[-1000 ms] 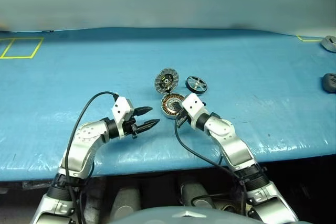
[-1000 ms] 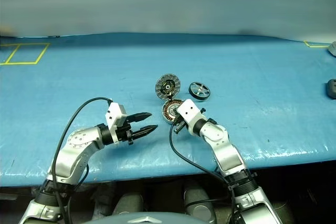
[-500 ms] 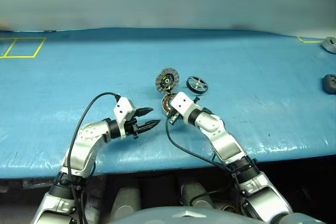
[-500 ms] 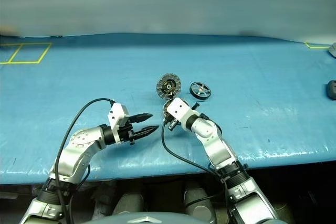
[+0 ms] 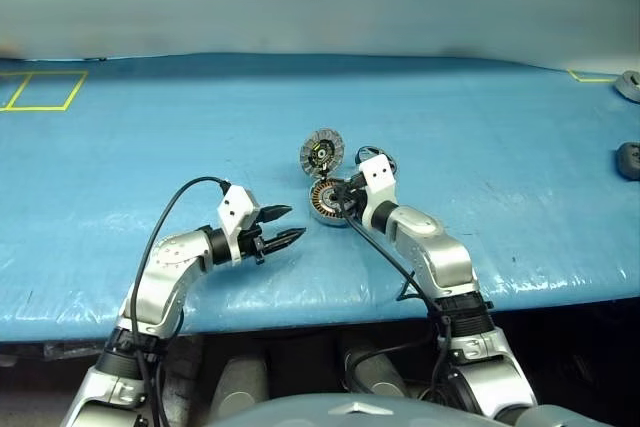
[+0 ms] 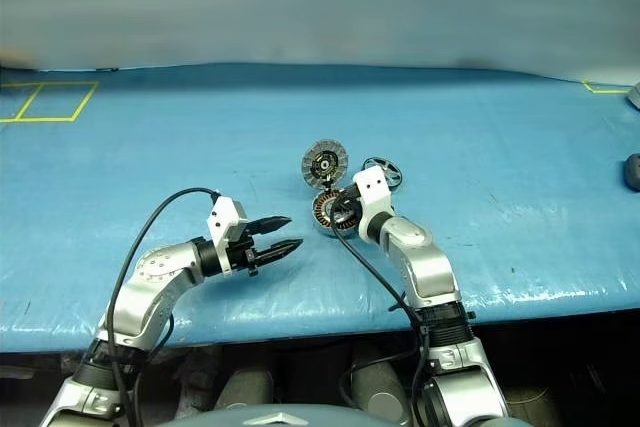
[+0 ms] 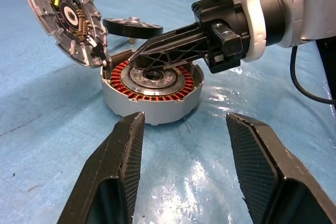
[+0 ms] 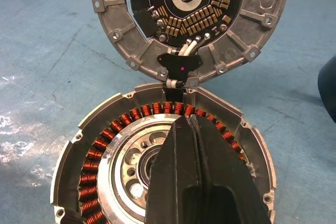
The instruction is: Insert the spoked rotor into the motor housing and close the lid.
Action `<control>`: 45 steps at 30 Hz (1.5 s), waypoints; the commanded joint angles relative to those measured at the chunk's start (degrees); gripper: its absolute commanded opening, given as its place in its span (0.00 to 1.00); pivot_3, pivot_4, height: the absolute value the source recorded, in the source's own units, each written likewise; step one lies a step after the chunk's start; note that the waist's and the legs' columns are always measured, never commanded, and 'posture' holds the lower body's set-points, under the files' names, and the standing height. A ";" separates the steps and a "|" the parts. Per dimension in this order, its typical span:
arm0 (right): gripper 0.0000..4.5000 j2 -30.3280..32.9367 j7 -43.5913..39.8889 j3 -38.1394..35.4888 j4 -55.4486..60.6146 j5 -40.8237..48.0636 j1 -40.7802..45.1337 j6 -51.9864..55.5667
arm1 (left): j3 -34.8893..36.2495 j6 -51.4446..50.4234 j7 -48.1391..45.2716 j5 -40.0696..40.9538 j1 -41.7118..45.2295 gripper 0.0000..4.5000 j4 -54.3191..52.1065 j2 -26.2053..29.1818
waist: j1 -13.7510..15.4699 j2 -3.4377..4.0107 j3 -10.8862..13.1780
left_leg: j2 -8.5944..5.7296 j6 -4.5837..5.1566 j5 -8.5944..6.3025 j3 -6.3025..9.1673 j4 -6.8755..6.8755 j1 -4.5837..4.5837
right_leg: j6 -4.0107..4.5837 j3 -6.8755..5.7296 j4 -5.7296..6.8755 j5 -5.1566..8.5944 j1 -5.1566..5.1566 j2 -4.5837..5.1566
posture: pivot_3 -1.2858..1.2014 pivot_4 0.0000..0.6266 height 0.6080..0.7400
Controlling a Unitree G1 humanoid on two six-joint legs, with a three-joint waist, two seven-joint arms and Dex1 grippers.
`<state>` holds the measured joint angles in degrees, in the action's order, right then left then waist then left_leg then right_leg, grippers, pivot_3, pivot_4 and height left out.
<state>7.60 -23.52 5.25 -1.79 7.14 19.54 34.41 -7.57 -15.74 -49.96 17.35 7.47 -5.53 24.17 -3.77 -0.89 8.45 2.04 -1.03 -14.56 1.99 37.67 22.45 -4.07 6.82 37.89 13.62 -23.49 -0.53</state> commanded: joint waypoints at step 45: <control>0.71 18.64 -14.46 4.71 -28.60 -9.17 29.19 -10.22 | 1.48 1.92 5.43 0.43 -3.42 0.59 -4.90 -2.28 | -0.18 0.19 0.41 | -0.02 0.25 -0.16 -0.16 -0.31 0.33 | 0.32 0.07 -0.18 -0.14 -0.39 0.08 | 0.52 0.24 1.00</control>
<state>25.98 -36.71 10.60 -31.48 -2.18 47.12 24.35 -7.05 -13.64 -44.92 16.92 4.39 -7.37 21.69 -3.95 -0.70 8.86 2.01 -0.78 -14.72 1.83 37.36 22.78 -3.75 6.89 37.71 13.47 -23.88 -0.44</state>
